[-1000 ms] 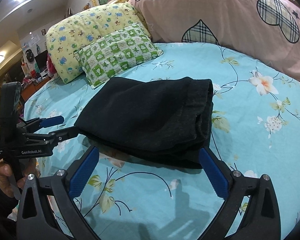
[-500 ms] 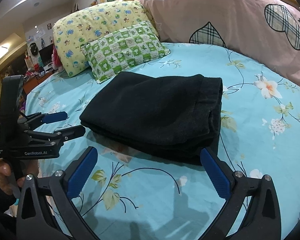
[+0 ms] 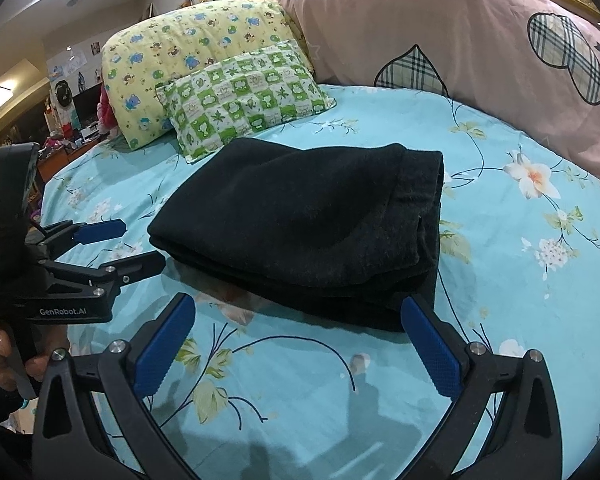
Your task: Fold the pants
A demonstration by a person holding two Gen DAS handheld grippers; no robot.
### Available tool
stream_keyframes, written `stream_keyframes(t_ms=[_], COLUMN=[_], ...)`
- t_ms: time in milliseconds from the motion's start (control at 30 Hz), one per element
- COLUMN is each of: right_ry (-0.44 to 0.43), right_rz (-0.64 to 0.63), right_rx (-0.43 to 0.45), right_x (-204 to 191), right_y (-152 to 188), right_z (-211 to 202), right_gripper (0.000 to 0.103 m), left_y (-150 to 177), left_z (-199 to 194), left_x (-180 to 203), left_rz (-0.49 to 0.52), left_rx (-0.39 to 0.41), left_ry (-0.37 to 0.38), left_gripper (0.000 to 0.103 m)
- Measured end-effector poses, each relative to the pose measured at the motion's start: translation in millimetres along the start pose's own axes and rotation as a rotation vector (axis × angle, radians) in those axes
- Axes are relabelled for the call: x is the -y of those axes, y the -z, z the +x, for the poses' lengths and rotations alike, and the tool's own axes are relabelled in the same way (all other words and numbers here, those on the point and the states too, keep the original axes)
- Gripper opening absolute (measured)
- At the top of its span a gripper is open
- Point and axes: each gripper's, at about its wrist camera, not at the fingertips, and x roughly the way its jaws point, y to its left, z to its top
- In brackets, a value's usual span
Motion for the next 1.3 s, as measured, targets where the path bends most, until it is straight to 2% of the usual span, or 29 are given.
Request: stream_keyframes(t_ms=[400,667,900,1300], right_ry=[-0.016,-0.024,-0.024,-0.027], right_rz=[-0.009,-0.01,-0.01,-0.001], right_rx=[-0.002,0.004,-0.006,-0.01], right_x=[-5,-6,-5,-2], right_y=[-1,-3,-3,-3], right_z=[6,10,13,16], right_gripper=[0.103,0.103,0.103,0.103], left_y=[0,-1,-2,-3], left_z=[-2,1,8,10], left_x=[-2,-2,-2,-1], left_rz=[-0.01,-0.006,-0.005,-0.005], left_rx=[0.023,0.016,-0.006,-0.011], left_ry=[-0.025,-0.051,-0.054,-0.056], left_gripper=[0.091,0.092,0.095,0.096])
